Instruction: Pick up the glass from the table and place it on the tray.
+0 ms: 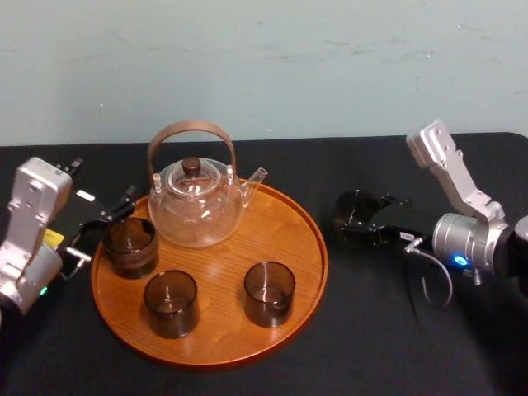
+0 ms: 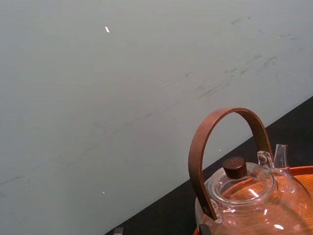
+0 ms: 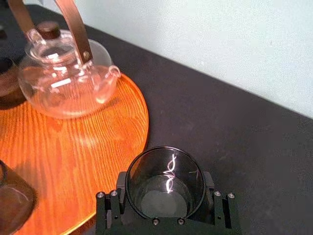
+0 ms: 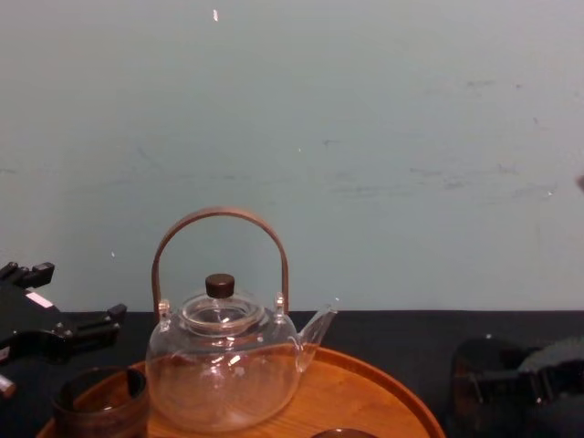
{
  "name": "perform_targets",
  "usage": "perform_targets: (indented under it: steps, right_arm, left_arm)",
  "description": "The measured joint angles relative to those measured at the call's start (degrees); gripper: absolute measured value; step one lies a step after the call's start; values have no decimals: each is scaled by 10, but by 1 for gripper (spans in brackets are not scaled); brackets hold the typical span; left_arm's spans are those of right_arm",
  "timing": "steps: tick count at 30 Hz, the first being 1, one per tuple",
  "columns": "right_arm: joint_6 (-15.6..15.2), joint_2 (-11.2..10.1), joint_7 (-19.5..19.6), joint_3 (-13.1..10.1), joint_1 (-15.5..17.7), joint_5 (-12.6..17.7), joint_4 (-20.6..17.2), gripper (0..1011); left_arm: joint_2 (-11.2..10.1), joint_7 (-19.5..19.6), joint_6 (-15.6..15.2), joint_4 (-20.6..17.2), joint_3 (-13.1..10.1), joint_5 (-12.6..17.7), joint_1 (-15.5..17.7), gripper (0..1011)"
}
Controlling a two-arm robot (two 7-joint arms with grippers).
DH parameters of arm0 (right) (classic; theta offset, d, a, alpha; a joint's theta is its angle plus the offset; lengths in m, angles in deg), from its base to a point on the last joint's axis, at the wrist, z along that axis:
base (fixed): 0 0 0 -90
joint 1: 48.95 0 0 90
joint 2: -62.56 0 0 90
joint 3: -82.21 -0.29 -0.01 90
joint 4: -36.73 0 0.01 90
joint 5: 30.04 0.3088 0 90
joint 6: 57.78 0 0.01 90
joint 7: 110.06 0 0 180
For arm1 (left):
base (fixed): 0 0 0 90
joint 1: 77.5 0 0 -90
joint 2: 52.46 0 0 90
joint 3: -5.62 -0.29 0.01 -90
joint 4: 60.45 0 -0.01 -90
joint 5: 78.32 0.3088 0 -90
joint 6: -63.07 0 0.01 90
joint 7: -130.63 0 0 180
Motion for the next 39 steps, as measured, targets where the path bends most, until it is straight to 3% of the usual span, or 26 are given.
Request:
perform_targets:
  steps: [9, 17, 39]
  right_arm:
    - [11, -15, -7, -5, 0, 9, -41, 904]
    - [20, -12, -18, 11, -17, 8, -52, 904]
    - [48, 34, -51, 80, -69, -5, 11, 904]
  left_arm:
    - [0, 0, 0, 0, 0, 0, 0, 1001]
    - [0, 0, 0, 0, 0, 0, 0, 1001]
    - [0, 0, 0, 0, 0, 0, 0, 1001]
